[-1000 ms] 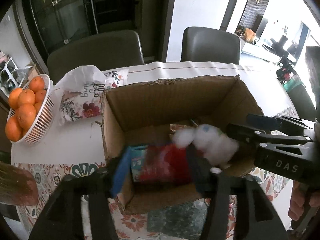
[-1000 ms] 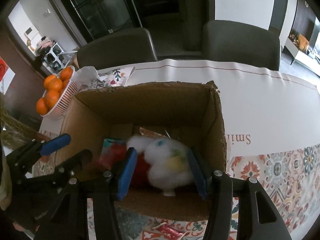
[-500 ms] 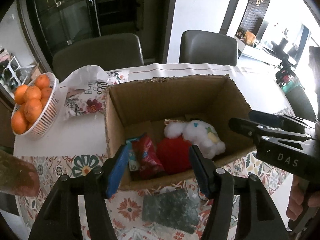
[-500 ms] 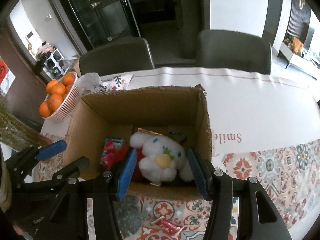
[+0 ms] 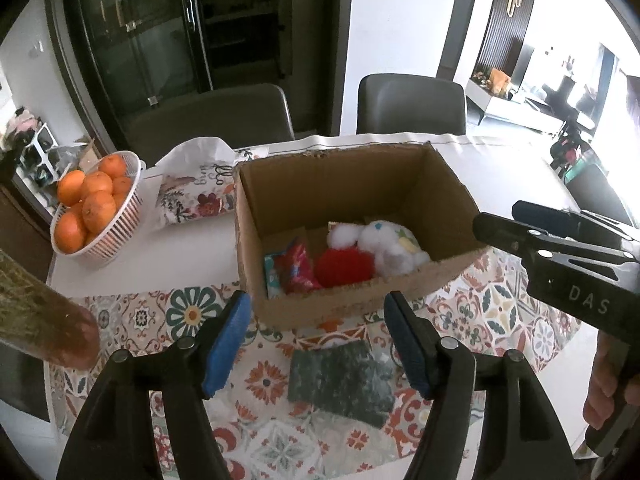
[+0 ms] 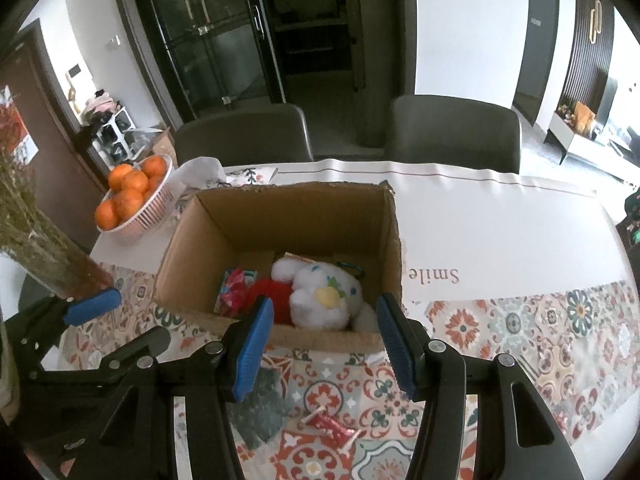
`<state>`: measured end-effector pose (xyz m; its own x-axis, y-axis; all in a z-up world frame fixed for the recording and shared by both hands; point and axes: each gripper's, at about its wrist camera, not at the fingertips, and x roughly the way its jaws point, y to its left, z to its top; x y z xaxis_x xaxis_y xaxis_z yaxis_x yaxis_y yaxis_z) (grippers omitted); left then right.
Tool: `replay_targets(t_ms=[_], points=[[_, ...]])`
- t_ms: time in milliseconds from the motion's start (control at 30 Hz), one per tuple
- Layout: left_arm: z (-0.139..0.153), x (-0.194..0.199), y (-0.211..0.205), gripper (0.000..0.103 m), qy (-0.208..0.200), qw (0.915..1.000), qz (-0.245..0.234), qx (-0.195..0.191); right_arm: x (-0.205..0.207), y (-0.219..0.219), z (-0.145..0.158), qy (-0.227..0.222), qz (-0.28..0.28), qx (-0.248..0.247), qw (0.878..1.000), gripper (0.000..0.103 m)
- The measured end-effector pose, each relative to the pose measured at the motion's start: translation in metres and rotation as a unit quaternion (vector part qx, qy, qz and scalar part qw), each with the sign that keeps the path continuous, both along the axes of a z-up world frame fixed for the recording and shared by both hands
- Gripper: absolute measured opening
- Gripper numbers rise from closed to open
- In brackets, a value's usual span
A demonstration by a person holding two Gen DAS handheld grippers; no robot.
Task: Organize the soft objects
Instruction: 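Grasp the red candy wrapper with the right tool while the left tool grasps the green cloth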
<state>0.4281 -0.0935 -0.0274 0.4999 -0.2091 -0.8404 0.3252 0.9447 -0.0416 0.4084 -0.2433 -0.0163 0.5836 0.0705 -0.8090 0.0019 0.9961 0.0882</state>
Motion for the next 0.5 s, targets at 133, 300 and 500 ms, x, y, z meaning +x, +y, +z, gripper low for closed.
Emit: replay_targets(t_ms=[133,300,500], points=[[-0.002,-0.016,0.002,0.069,0.003,1.0,0.003,0.001,-0.013,0.001,-0.002,0.0,0.005,-0.006,1.0,0.055],[-0.012,-0.029,0.005,0.07,0.022,0.9997,0.013,-0.003,-0.025,0.001,-0.012,0.018,0.011,-0.011,1.0,0.055],[-0.031,-0.043,0.008,0.07,0.058,0.9979,0.026,-0.011,-0.037,0.001,-0.032,0.048,0.017,-0.013,0.999,0.055]])
